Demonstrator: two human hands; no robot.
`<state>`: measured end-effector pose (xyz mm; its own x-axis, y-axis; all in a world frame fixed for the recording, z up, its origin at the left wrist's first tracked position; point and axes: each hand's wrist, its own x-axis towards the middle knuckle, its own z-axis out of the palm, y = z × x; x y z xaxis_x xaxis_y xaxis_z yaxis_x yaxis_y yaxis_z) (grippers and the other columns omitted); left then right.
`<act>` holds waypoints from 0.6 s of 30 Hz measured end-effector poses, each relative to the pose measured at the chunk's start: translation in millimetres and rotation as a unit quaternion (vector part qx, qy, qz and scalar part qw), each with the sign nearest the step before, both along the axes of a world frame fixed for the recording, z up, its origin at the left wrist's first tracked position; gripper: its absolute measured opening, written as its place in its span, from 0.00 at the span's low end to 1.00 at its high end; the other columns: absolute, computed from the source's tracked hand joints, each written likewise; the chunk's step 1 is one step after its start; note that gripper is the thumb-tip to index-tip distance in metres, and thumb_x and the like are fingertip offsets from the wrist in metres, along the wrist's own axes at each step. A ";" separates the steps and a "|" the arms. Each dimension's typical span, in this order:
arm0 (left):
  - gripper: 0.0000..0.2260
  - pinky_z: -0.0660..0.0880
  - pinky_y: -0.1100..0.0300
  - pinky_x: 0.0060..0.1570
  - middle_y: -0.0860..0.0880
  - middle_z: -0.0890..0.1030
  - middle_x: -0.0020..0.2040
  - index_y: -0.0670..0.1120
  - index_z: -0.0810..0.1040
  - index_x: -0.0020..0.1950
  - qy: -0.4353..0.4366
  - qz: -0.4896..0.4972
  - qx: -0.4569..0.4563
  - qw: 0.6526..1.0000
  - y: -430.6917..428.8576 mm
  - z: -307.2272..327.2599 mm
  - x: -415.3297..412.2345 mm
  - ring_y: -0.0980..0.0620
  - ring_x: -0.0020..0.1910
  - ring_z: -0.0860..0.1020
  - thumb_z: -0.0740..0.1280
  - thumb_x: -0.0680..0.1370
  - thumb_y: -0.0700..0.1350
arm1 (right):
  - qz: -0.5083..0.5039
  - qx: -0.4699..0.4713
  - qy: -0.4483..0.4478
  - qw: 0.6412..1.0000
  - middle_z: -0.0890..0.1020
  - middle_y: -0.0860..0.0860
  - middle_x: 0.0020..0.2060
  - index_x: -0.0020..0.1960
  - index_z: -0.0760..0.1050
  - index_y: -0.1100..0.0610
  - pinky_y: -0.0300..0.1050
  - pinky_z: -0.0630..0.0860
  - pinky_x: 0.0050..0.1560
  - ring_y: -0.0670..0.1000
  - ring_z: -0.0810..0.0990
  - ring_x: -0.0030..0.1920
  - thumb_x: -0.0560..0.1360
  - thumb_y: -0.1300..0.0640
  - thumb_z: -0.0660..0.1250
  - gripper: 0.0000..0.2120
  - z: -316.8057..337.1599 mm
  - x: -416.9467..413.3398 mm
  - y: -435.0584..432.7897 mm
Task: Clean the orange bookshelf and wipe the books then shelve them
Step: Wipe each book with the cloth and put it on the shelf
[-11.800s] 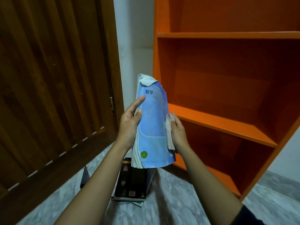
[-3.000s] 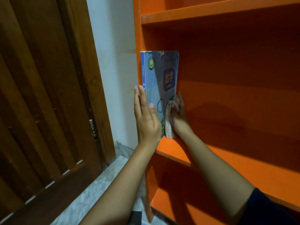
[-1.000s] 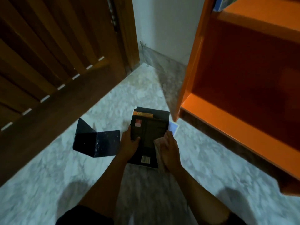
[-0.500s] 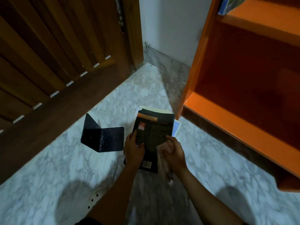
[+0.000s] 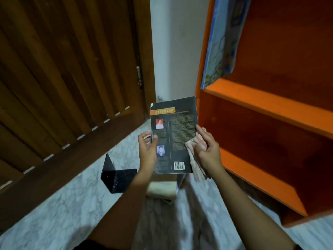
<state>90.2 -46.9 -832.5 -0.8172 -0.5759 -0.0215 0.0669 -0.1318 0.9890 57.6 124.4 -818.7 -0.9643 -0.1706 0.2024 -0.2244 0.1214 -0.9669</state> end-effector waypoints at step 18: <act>0.12 0.79 0.63 0.44 0.54 0.79 0.56 0.51 0.73 0.61 0.224 -0.162 -0.006 0.961 47.1 182.3 56.8 0.57 0.52 0.80 0.58 0.81 0.39 | -0.100 -0.108 0.132 0.980 0.70 0.49 0.69 0.66 0.69 0.45 0.48 0.63 0.72 0.45 0.63 0.72 0.77 0.69 0.62 0.25 135.9 50.3 57.6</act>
